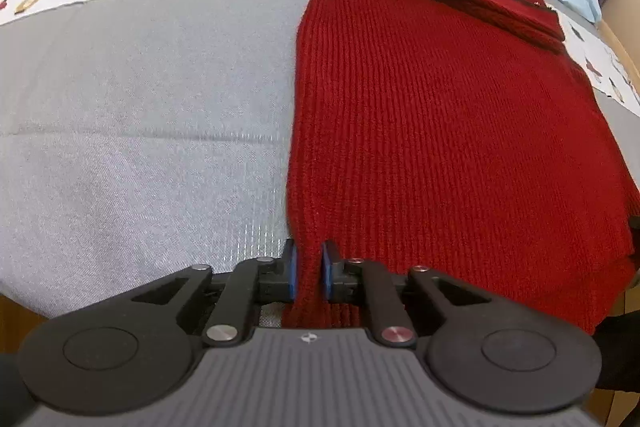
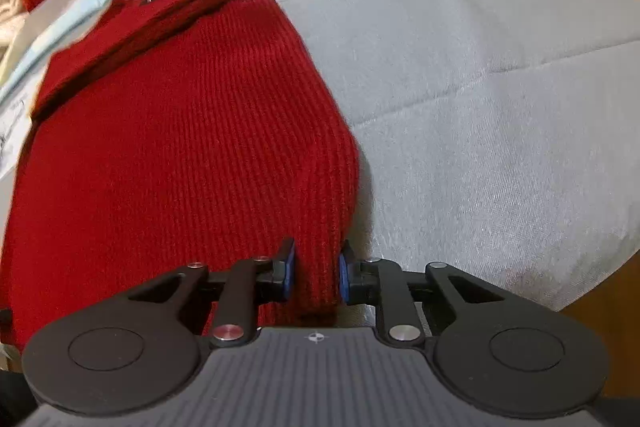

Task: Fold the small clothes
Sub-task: 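Grasp the sweater hem with both grippers side by side, then lift the hem with both grippers and fold it toward the collar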

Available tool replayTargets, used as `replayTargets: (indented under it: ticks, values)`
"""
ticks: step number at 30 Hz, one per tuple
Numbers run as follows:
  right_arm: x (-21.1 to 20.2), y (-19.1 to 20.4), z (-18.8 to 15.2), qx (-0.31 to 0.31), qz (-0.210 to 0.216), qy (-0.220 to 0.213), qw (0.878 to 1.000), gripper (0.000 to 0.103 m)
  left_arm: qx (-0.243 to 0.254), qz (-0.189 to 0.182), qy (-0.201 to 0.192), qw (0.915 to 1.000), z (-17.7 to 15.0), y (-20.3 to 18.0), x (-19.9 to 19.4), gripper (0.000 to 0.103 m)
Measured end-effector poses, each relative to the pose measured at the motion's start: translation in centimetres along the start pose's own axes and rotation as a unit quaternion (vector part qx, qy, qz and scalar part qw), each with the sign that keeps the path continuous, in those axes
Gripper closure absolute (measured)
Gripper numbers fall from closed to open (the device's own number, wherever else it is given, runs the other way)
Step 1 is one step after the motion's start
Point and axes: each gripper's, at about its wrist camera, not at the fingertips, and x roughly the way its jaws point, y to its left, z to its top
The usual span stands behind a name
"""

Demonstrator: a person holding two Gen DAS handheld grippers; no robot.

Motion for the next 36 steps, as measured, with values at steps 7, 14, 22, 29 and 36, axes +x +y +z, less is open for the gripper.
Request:
replayTargets:
  ticks: [7,14,22,29,36]
  values:
    - [-3.8,0.2,0.3,0.011,0.054,-0.083,0.995,0.084,0.009,-0.011,-0.057,0.9982,0.0,-0.7,-3.4,0.094]
    - [-10.4,0.6,0.1,-0.006,0.125,-0.160,0.979,0.086,0.021,-0.070,-0.128,0.9891,1.2,-0.5,-10.0,0.097]
    - [-16.0,-0.2,-1.7,0.015,0.173,-0.187,0.967,0.088,0.020,-0.103,-0.179,0.9783,-1.2,1.5,-17.7,0.098]
    - [-21.4,-2.4,-5.3,0.044,0.212,-0.186,0.958,0.088,-0.029,-0.148,-0.148,0.9775,-3.2,5.0,-21.4,0.098]
    - [-14.6,-1.2,2.9,0.081,0.181,-0.138,0.970,0.095,-0.052,-0.135,-0.131,0.9808,7.4,6.2,-13.9,0.097]
